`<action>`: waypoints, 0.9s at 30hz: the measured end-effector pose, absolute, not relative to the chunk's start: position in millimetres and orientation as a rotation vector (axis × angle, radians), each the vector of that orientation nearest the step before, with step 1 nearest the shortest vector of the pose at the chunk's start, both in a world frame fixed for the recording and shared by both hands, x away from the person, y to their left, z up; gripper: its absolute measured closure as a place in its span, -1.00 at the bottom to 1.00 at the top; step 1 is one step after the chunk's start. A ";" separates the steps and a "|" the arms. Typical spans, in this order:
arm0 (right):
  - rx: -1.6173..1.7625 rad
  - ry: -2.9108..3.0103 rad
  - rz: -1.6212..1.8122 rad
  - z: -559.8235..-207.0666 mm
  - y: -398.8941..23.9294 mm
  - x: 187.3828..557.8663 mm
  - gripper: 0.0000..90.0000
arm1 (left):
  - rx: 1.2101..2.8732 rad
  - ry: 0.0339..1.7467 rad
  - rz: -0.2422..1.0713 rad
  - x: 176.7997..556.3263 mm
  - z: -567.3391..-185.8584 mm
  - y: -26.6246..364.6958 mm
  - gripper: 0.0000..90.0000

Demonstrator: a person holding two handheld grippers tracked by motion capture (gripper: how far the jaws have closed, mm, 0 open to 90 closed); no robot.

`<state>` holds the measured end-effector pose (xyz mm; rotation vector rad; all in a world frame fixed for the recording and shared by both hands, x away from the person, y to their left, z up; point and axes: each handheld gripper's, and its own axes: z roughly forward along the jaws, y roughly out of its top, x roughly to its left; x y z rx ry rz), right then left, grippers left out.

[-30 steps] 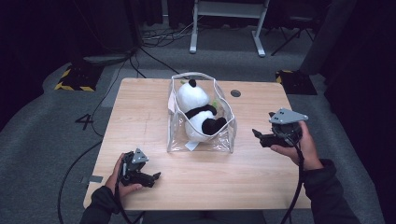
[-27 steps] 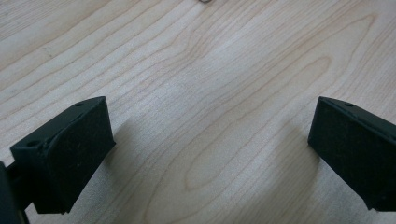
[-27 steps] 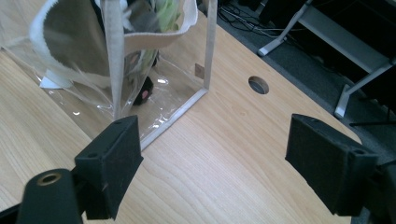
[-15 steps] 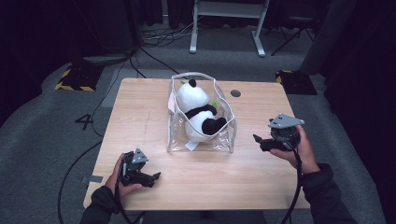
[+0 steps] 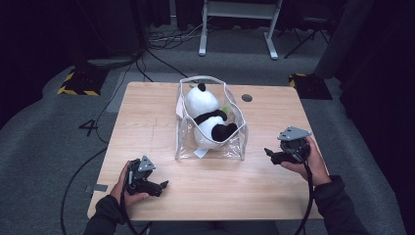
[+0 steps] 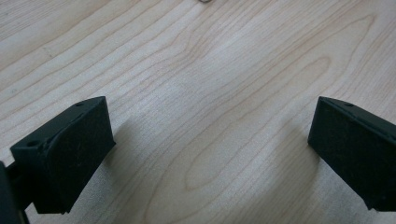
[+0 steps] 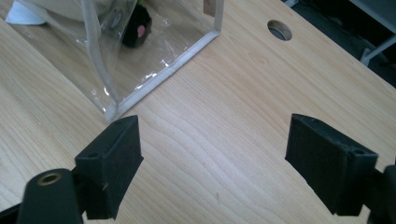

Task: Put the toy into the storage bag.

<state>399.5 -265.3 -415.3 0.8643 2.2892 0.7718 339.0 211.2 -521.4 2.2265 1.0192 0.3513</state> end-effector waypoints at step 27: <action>0.934 2.345 0.723 -460.5 -288.8 390.9 -0.58 | 2.226 1.019 0.351 339.0 -521.4 211.1 -1.00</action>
